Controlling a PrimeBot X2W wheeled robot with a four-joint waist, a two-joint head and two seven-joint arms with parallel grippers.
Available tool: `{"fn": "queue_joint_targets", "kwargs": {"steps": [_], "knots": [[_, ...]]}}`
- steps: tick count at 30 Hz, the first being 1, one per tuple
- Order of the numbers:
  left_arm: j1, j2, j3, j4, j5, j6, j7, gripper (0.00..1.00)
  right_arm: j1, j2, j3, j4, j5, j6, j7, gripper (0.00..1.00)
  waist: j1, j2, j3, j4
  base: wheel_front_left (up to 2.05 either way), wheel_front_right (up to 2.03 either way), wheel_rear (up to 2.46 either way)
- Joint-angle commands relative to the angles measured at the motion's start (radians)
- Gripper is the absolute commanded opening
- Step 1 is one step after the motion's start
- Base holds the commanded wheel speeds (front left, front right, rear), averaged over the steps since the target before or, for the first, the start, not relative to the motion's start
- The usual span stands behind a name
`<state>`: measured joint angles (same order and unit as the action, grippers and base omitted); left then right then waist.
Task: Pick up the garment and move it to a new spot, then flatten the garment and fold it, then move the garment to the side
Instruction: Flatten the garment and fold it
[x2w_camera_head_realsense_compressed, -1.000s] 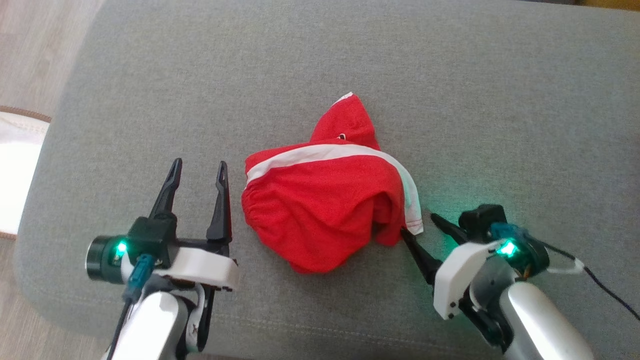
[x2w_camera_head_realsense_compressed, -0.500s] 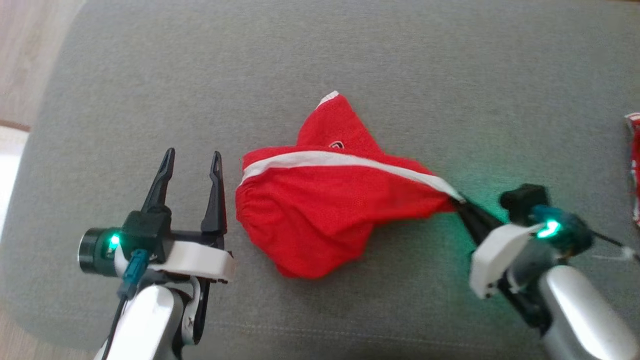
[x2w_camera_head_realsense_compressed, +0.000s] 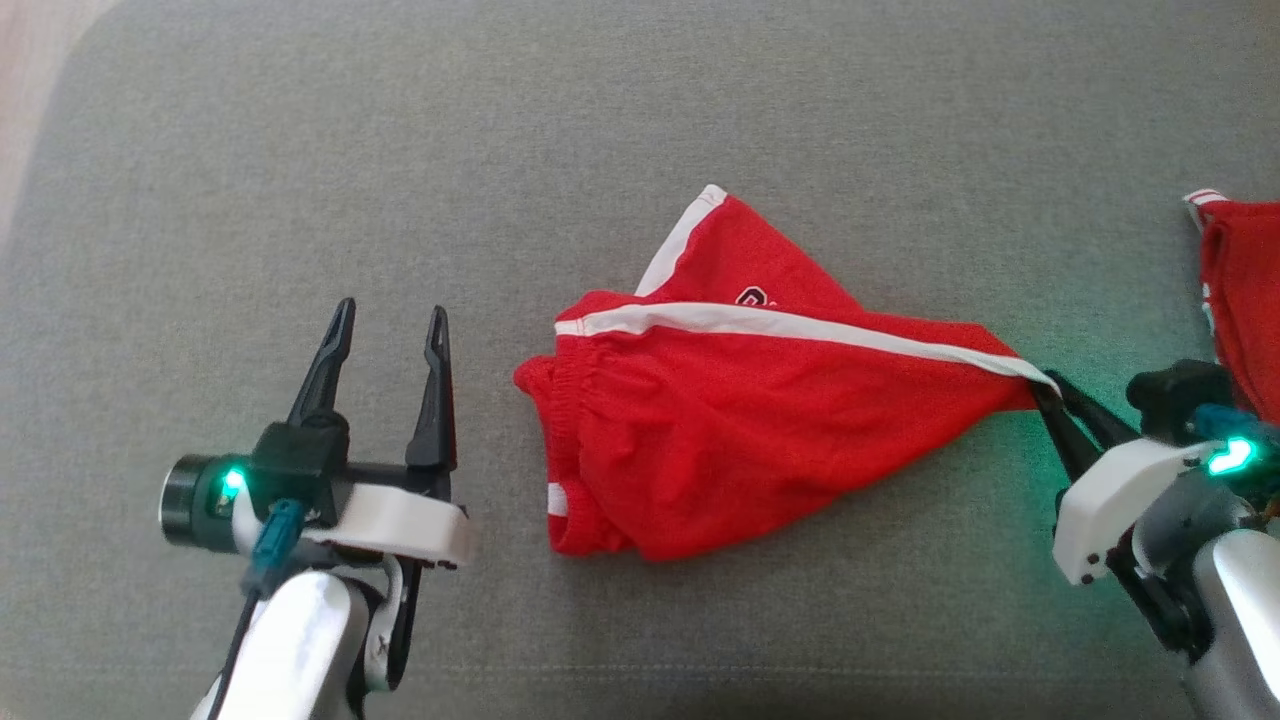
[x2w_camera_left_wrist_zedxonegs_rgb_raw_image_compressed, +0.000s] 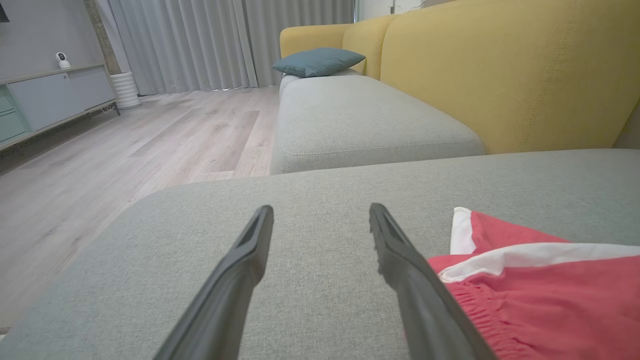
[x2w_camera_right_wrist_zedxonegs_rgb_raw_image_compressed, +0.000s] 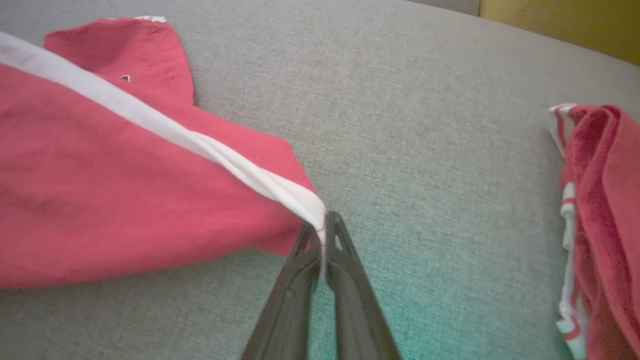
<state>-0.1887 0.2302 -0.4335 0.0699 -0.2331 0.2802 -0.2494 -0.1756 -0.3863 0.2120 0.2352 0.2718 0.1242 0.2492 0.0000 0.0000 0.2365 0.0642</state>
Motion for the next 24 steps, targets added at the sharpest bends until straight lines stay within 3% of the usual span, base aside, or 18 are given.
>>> {"fn": "queue_joint_targets", "kwargs": {"steps": [1,8,15,24], "knots": [[-0.038,0.011,0.044,-0.025,0.007,-0.004,-0.012,1.00,-0.027,-0.009,-0.006,-0.015,0.009,0.007,-0.024,1.00,0.0000,0.0000,0.001,-0.007,0.00,0.00,0.00],[-0.013,0.018,0.045,-0.008,0.001,-0.002,-0.012,1.00,0.024,0.053,-0.095,-0.046,0.014,0.007,-0.107,1.00,0.0000,0.0000,-0.025,-0.032,0.00,0.00,0.00],[0.021,0.029,0.046,-0.001,-0.010,0.003,-0.006,1.00,0.130,0.129,-0.187,-0.244,-0.029,0.007,-0.182,1.00,0.0000,0.0000,-0.068,-0.046,0.00,0.00,0.00],[0.049,0.049,0.050,-0.016,-0.012,0.018,0.015,1.00,0.190,0.224,-0.202,-0.435,-0.086,0.007,-0.189,1.00,0.0000,0.0000,-0.094,-0.044,0.00,0.00,0.00]]}}
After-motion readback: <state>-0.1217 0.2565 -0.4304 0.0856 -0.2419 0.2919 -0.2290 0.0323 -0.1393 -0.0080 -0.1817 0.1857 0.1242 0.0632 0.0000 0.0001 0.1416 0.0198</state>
